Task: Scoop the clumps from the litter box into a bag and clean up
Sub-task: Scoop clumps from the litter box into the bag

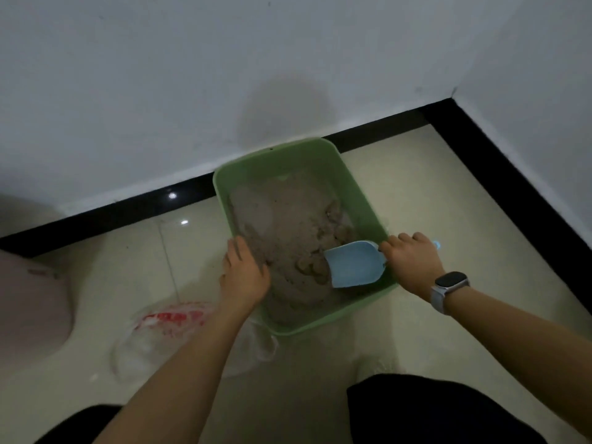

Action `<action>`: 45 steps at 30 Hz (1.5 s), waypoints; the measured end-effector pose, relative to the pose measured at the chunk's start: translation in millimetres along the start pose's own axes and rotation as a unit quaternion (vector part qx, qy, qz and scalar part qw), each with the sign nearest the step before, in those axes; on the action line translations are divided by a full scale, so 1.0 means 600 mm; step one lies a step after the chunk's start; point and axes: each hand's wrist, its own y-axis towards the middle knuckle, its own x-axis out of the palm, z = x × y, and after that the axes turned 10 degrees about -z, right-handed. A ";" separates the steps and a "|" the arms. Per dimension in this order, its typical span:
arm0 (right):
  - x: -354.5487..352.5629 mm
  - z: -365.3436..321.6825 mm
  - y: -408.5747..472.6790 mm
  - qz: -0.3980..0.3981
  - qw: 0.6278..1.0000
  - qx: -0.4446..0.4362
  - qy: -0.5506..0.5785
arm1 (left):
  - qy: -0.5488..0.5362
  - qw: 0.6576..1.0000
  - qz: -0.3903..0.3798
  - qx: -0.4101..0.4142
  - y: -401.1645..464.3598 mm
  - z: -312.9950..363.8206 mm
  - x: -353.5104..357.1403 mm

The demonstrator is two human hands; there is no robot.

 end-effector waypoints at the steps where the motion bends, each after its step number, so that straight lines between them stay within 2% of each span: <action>1: 0.017 0.007 0.009 0.019 1.000 -0.011 0.017 | -0.023 1.000 0.011 -0.015 0.002 -0.003 0.021; 6: 0.078 0.034 0.036 0.039 0.989 -0.070 0.123 | -0.141 0.985 0.100 -0.014 0.001 -0.013 0.099; 13: 0.105 -0.036 0.079 0.047 0.972 -0.070 0.217 | -0.170 0.966 0.196 -0.011 0.015 -0.016 0.132; 19: 0.103 -0.082 0.134 0.069 0.954 -0.138 0.258 | -0.175 0.958 0.229 0.013 0.017 -0.025 0.143; 29: 0.132 -0.069 0.153 0.067 0.915 -0.110 0.383 | -0.198 0.954 0.224 0.017 0.018 -0.025 0.143; 34: 0.113 -0.056 0.169 0.069 0.921 -0.112 0.368 | -0.210 0.950 0.232 0.012 0.019 -0.027 0.145; 38: 0.096 -0.051 0.185 0.067 0.934 -0.180 0.303 | -0.220 0.944 0.245 0.013 0.020 -0.029 0.146; 45: 0.030 -0.066 0.186 0.111 0.937 -0.286 0.167 | -0.251 0.932 0.260 0.014 0.015 -0.027 0.143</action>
